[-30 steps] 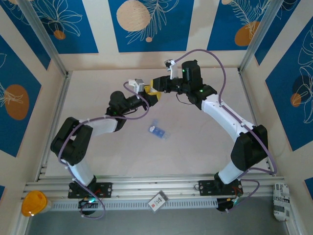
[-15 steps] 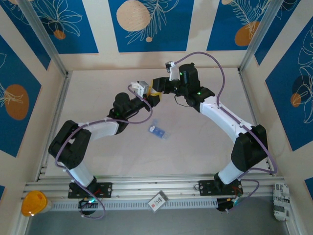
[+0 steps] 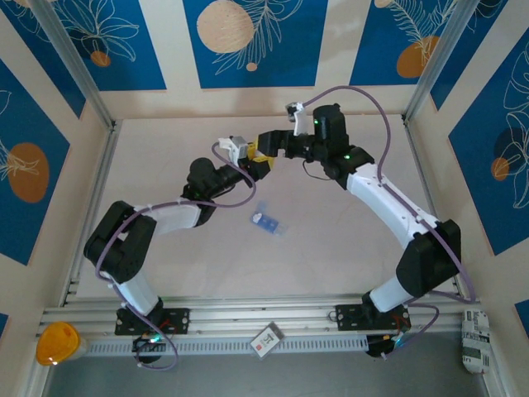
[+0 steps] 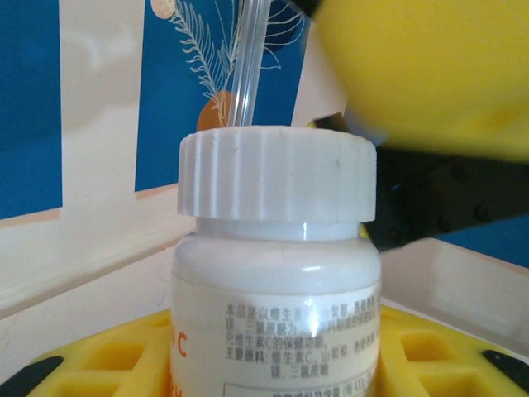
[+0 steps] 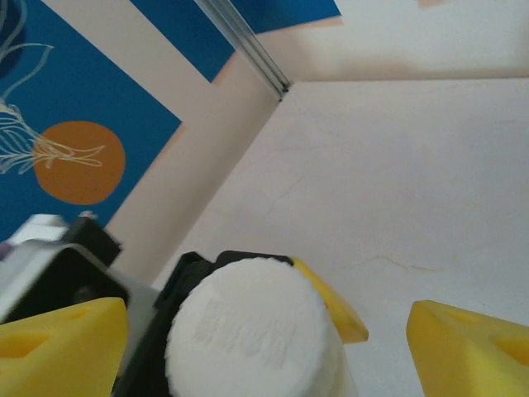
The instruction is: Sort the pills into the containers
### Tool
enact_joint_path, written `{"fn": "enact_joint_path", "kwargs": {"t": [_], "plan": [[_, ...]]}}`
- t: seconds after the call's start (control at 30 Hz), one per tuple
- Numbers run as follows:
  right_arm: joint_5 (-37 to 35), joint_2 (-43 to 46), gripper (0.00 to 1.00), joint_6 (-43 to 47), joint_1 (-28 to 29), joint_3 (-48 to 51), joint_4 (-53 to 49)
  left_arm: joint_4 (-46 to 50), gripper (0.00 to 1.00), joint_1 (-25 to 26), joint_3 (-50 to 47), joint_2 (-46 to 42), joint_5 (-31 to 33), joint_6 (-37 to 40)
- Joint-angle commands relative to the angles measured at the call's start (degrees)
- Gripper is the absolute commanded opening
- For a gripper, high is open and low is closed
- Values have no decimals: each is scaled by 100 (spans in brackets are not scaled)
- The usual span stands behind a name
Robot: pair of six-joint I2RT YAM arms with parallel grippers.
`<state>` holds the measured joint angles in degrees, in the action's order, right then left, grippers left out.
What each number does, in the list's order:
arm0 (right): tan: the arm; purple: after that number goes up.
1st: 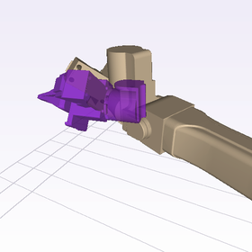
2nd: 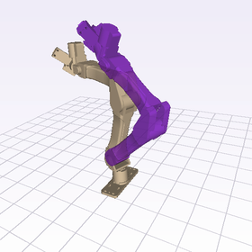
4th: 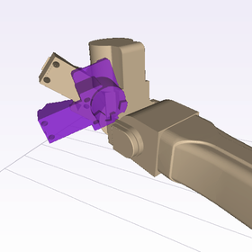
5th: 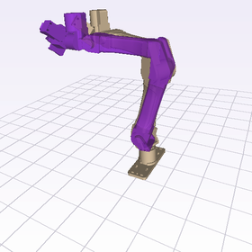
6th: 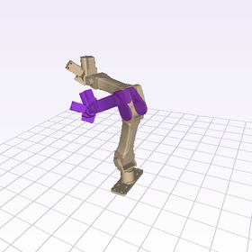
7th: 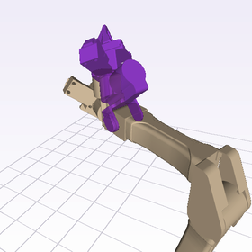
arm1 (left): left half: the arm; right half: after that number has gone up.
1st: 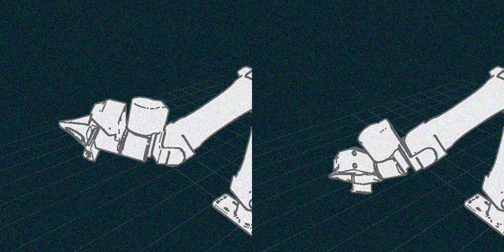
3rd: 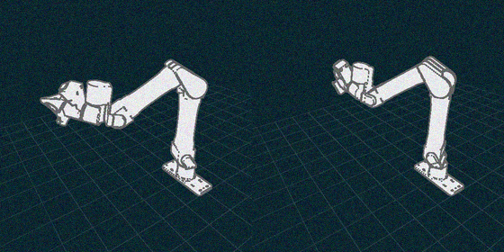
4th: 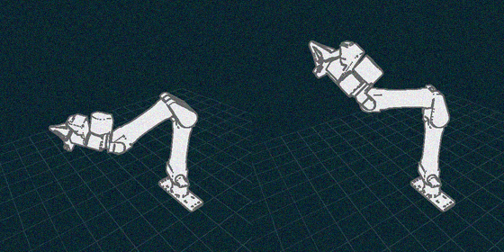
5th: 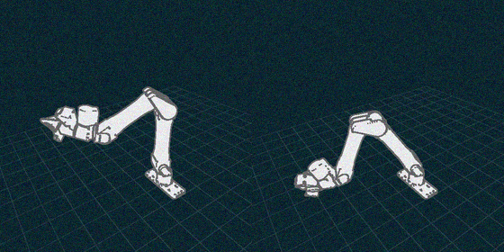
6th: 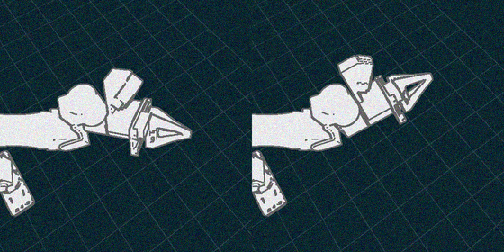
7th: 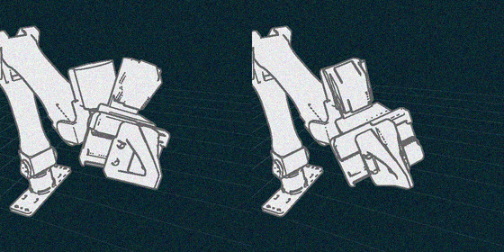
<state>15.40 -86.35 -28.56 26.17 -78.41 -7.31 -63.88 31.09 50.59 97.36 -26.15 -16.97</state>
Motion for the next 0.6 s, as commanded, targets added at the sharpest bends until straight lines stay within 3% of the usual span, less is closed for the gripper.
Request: {"fn": "enact_joint_path", "kwargs": {"t": [0.0, 0.37, 0.57], "plan": [[429, 301, 88, 170, -191, 25, 84, -507, 0, -142, -83, 82, -520, -306], [1838, -30, 86, 819, -605, -304, -118, -1208, 0, -479, 258, 399, -2001, -1509], [1911, -273, 82, 1130, -443, -634, -503, -1496, 0, -486, 376, 608, -2165, -1871]]}}
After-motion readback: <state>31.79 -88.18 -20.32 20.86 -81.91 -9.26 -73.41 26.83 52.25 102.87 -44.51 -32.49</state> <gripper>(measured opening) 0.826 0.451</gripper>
